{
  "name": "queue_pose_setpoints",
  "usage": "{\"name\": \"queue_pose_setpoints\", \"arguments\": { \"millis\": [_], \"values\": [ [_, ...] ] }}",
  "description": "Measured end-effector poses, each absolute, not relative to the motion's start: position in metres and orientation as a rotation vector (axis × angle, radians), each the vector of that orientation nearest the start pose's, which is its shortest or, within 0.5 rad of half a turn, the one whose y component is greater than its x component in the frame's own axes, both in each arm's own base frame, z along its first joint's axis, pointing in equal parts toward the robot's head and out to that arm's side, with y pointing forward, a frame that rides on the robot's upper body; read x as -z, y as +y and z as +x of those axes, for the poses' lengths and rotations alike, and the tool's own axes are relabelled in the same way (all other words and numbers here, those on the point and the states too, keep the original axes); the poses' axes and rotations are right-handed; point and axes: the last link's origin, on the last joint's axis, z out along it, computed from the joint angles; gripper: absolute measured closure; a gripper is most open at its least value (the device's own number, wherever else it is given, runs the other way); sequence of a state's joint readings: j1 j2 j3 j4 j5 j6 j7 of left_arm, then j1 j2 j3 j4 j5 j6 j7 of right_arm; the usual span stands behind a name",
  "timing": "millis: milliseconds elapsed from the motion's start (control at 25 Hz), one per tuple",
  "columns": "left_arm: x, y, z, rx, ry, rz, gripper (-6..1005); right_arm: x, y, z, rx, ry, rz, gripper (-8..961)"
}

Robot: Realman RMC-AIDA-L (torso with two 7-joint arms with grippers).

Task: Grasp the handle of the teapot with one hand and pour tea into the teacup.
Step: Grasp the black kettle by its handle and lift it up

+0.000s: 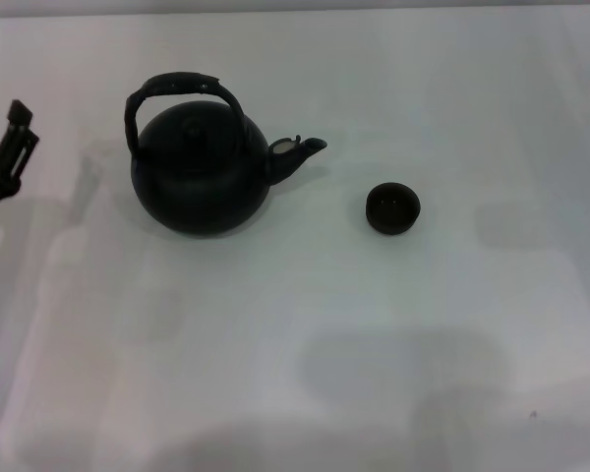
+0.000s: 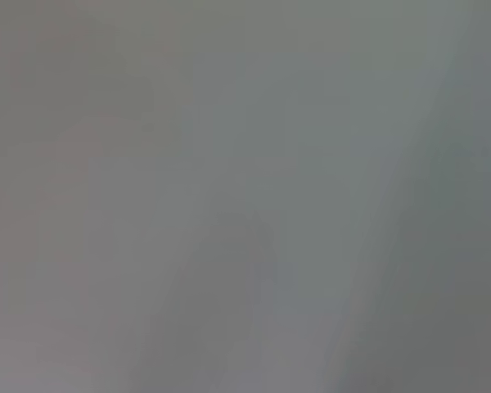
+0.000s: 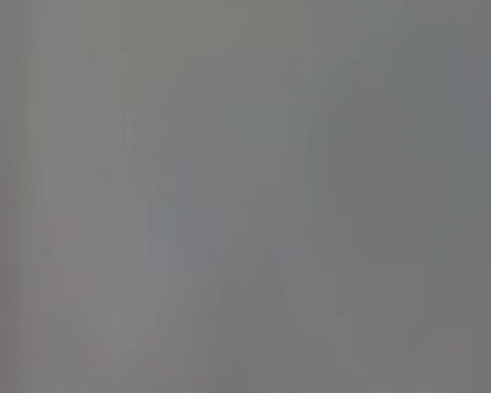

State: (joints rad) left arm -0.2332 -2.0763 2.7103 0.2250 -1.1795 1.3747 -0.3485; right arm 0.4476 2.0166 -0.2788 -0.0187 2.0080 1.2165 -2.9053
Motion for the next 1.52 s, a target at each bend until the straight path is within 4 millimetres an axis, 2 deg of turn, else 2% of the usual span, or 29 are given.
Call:
{"name": "queue_pose_setpoints", "arguments": {
  "millis": [120, 360, 440, 840, 1520],
  "values": [
    [0.027, 0.240, -0.349, 0.917, -0.740, -1.537, 116, -0.042, 0.331, 0.375, -0.521, 0.484, -1.538, 117],
    [0.026, 0.214, -0.357, 0.920, -0.768, -1.513, 130, -0.044, 0.337, 0.378, -0.550, 0.570, -1.522, 118],
    [0.034, 0.211, -0.352, 0.936, -0.768, -1.580, 135, -0.043, 0.340, 0.378, -0.562, 0.602, -1.518, 118],
    [0.057, 0.235, -0.320, 0.986, -0.690, -1.827, 159, -0.042, 0.341, 0.378, -0.597, 0.654, -1.504, 118],
    [0.069, 0.274, -0.315, 0.881, -0.741, -1.872, 200, -0.041, 0.341, 0.378, -0.625, 0.684, -1.494, 118]
  ]
}}
